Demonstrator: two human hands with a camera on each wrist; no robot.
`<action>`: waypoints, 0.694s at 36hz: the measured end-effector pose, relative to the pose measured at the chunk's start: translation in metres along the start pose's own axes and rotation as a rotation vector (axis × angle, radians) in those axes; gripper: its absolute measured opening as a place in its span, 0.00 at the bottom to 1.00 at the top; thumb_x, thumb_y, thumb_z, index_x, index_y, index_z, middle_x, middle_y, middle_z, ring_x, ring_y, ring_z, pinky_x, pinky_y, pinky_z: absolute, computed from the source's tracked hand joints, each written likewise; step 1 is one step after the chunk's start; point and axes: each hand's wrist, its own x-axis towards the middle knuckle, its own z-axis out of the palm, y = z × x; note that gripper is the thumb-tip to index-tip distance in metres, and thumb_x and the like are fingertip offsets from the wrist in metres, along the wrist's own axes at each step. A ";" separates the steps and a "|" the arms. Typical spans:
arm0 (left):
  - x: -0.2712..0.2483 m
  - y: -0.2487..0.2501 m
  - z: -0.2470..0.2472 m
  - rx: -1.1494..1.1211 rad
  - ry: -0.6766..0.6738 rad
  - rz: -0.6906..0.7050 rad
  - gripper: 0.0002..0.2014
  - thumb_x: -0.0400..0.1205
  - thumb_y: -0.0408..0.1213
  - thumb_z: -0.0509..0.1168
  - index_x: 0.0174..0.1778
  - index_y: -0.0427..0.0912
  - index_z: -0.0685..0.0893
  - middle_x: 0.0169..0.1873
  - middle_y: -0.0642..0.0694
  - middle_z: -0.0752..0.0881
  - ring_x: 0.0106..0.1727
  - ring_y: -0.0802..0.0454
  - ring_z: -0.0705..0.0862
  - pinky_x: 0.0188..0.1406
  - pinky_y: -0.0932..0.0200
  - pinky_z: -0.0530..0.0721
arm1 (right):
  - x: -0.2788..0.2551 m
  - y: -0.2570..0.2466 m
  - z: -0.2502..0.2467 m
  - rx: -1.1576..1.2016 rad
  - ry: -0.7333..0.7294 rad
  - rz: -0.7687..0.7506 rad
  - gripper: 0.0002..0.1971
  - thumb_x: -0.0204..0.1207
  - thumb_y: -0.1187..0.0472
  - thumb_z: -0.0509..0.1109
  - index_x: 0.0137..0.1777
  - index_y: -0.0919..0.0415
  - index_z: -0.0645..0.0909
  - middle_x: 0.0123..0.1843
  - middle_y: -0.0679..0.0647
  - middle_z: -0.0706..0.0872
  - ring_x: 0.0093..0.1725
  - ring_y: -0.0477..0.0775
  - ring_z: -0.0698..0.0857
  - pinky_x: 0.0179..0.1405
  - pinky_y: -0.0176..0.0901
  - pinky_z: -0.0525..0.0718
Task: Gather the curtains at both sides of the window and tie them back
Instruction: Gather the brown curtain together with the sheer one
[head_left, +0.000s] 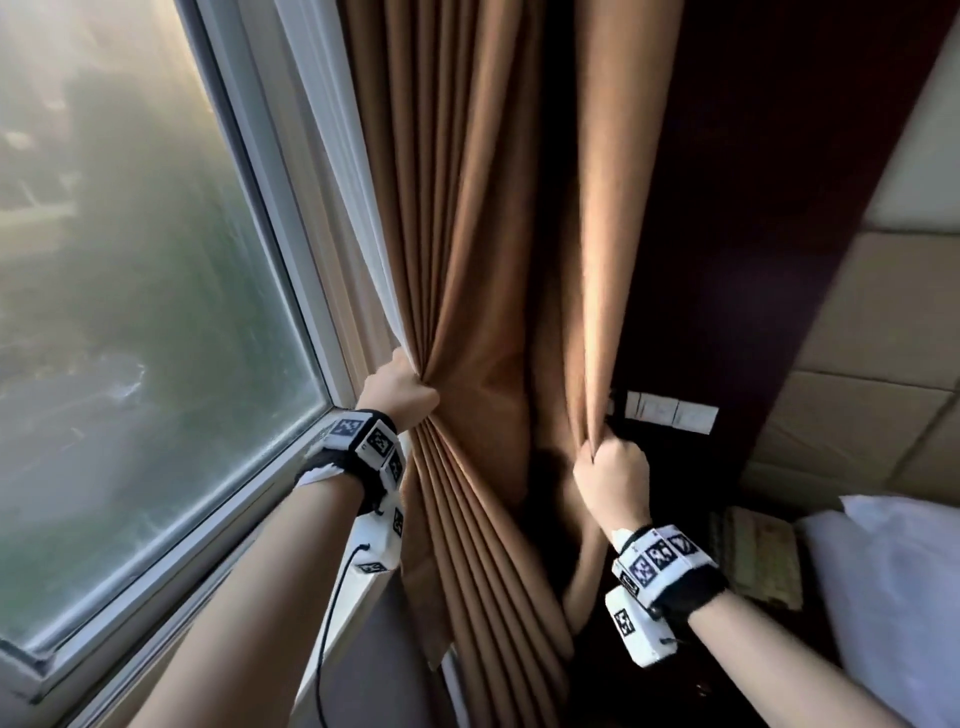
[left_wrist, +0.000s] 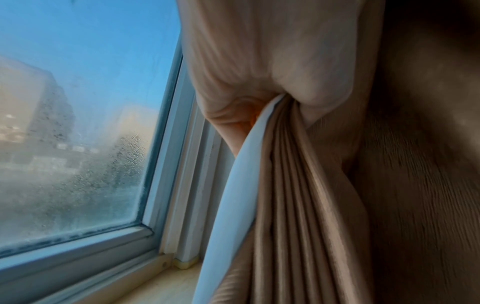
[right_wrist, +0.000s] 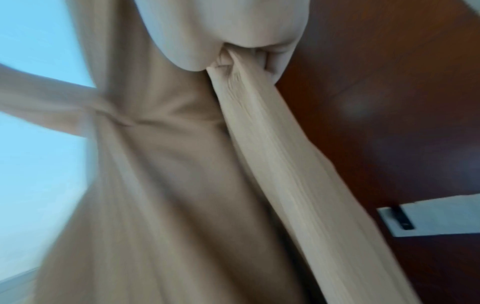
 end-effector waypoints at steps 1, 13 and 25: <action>-0.003 0.002 0.001 -0.004 -0.007 0.005 0.26 0.71 0.34 0.60 0.67 0.39 0.68 0.60 0.34 0.82 0.61 0.32 0.79 0.59 0.50 0.78 | -0.012 -0.006 -0.004 -0.013 -0.015 -0.040 0.05 0.68 0.69 0.71 0.40 0.73 0.85 0.26 0.72 0.83 0.27 0.74 0.85 0.24 0.55 0.82; -0.043 0.015 0.011 -0.093 -0.214 0.062 0.39 0.60 0.40 0.64 0.72 0.43 0.71 0.60 0.42 0.83 0.64 0.40 0.80 0.67 0.50 0.78 | -0.071 -0.087 -0.006 -0.267 -0.384 -0.374 0.16 0.83 0.65 0.51 0.63 0.66 0.77 0.54 0.66 0.88 0.54 0.68 0.87 0.50 0.55 0.82; -0.043 0.013 0.001 -0.418 -0.443 0.033 0.63 0.52 0.64 0.83 0.81 0.50 0.60 0.76 0.52 0.72 0.74 0.51 0.73 0.78 0.44 0.67 | -0.067 -0.096 -0.010 -0.297 -0.524 -0.578 0.11 0.75 0.72 0.56 0.53 0.68 0.78 0.54 0.67 0.87 0.53 0.70 0.87 0.49 0.58 0.83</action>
